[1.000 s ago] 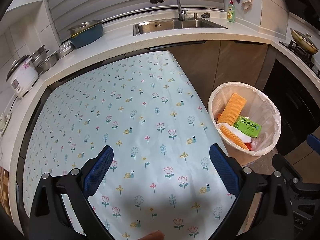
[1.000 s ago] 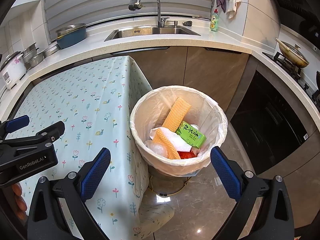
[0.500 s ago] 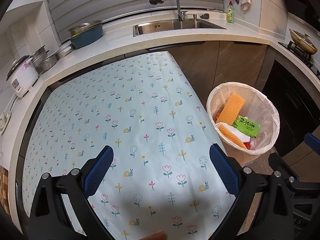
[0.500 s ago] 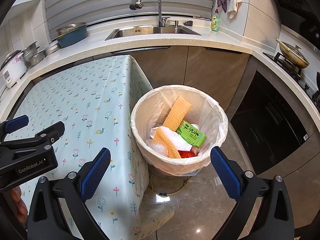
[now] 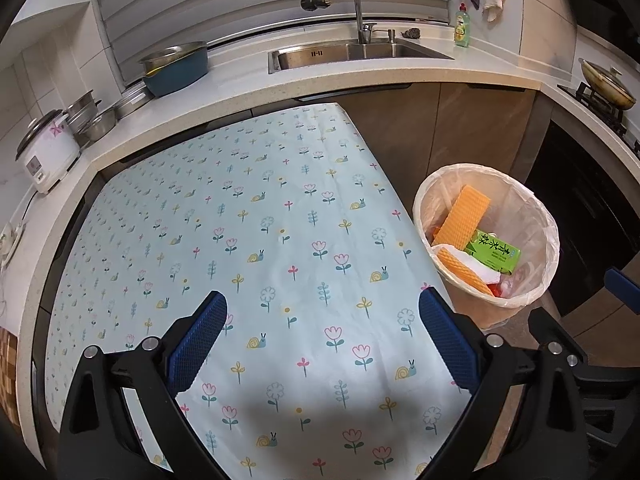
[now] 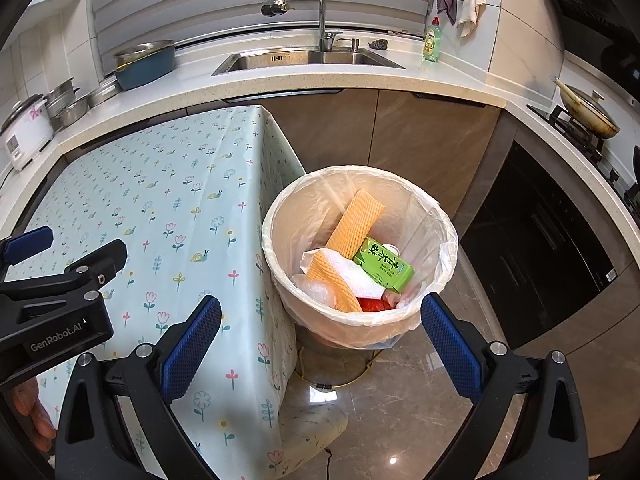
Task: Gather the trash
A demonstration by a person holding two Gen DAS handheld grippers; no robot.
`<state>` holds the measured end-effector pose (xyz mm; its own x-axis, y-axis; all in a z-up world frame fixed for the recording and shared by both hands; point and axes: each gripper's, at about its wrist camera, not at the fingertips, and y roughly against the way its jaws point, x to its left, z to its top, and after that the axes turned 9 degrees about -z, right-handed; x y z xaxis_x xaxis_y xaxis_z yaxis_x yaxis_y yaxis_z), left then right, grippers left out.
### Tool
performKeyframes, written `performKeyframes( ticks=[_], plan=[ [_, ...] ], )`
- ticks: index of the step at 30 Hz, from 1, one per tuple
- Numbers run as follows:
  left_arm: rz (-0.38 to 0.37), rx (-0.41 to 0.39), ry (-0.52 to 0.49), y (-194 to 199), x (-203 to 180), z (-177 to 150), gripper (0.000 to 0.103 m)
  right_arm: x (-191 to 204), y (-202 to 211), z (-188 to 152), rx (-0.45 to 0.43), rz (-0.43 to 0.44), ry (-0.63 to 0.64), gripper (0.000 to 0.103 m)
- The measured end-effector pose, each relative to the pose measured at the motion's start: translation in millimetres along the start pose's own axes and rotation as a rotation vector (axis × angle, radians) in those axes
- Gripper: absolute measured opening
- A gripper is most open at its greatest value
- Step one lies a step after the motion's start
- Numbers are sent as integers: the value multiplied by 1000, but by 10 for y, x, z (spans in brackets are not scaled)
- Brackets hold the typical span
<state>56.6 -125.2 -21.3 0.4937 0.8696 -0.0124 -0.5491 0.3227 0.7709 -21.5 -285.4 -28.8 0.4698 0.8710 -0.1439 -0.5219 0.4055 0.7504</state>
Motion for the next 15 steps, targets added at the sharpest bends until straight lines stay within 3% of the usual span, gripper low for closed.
performKeyframes(
  ticks=[15],
  plan=[
    [22, 24, 22, -37, 101, -29, 92, -1, -31, -26, 5, 2, -3, 96]
  ],
)
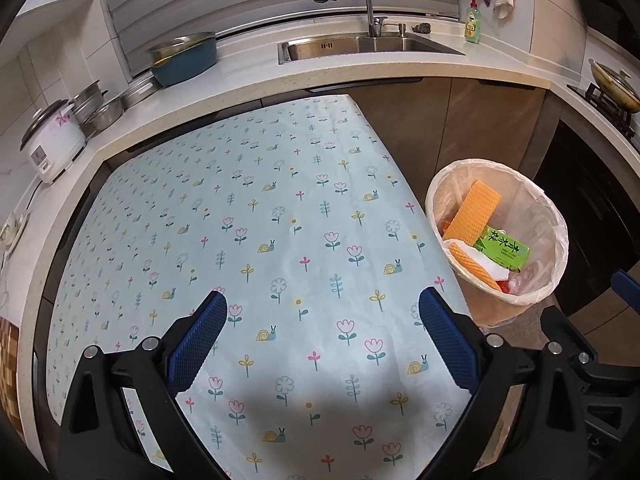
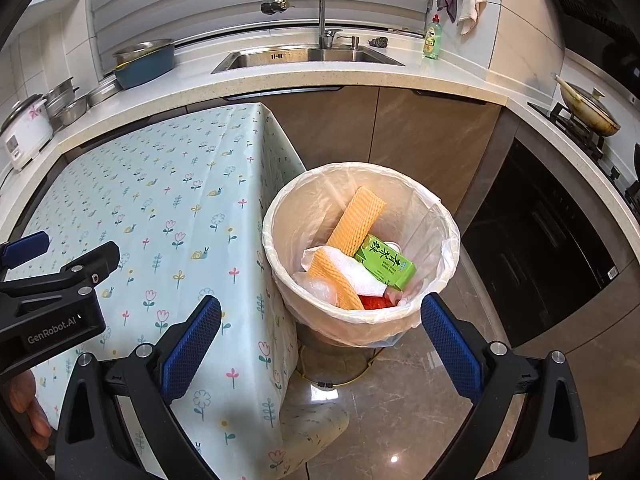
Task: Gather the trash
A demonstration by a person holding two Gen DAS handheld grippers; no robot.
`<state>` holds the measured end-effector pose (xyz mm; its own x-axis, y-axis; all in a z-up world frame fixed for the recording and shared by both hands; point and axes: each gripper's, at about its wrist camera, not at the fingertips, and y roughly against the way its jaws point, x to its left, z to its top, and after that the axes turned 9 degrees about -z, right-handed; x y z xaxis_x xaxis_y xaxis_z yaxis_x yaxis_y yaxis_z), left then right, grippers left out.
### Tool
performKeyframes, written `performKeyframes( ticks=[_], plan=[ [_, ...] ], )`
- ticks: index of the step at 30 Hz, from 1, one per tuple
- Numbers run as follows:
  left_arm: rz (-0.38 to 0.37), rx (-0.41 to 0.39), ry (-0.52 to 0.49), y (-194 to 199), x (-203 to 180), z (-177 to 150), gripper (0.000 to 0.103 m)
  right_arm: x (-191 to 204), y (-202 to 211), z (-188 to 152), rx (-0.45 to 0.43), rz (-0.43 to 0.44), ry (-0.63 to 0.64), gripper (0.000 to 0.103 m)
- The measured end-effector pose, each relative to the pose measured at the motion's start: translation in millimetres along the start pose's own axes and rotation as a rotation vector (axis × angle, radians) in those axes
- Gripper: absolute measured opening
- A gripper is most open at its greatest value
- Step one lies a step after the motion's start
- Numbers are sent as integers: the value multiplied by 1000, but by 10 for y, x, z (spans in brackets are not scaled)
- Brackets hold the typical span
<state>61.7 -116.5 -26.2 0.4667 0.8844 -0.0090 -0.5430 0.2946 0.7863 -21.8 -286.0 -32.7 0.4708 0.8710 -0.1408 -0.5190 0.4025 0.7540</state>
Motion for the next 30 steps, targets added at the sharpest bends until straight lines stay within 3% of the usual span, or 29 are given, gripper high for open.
performKeyframes(
  ticks=[30],
  plan=[
    [-5, 9, -19, -18, 5, -37, 92, -8, -42, -1, 6, 1, -2, 96]
  ],
)
